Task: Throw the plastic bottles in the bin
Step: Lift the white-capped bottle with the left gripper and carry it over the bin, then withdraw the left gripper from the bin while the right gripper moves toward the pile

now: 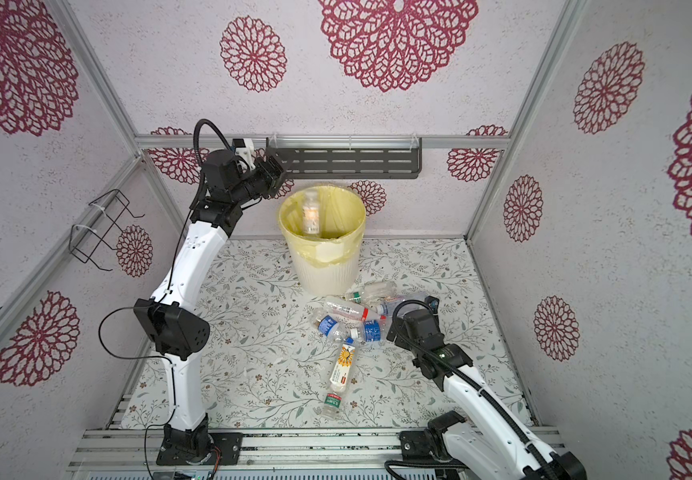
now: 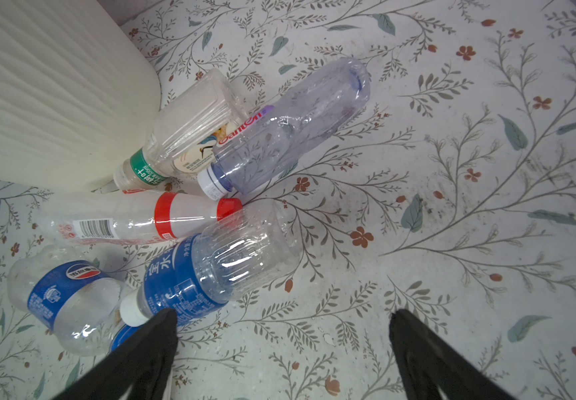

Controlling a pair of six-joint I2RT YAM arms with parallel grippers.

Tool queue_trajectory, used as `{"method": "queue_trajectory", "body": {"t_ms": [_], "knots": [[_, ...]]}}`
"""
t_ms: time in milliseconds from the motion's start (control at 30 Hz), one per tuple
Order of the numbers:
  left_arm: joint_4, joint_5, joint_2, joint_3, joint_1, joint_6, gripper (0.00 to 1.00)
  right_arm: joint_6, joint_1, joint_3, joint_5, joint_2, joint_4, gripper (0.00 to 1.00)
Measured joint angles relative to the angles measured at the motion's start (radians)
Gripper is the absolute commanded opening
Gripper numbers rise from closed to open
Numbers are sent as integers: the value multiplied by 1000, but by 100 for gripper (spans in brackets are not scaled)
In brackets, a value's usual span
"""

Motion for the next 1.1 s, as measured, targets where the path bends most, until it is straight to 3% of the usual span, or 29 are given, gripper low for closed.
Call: {"method": "queue_trajectory", "body": {"t_ms": [100, 300, 500, 733, 1100], "knots": [[-36, 41, -42, -46, 4, 1, 97, 14, 0, 6, 0, -28, -3, 99], [-49, 114, -274, -250, 20, 23, 97, 70, 0, 7, 2, -62, -19, 99], [-27, 163, -482, -413, 94, 55, 97, 137, 0, 9, 2, -57, -44, 99], [-84, 199, -580, -562, 169, 124, 97, 243, 0, -3, -44, -64, -27, 99], [-101, 203, -709, -901, 218, 153, 97, 301, 0, -3, -77, -3, -73, 99]]}}
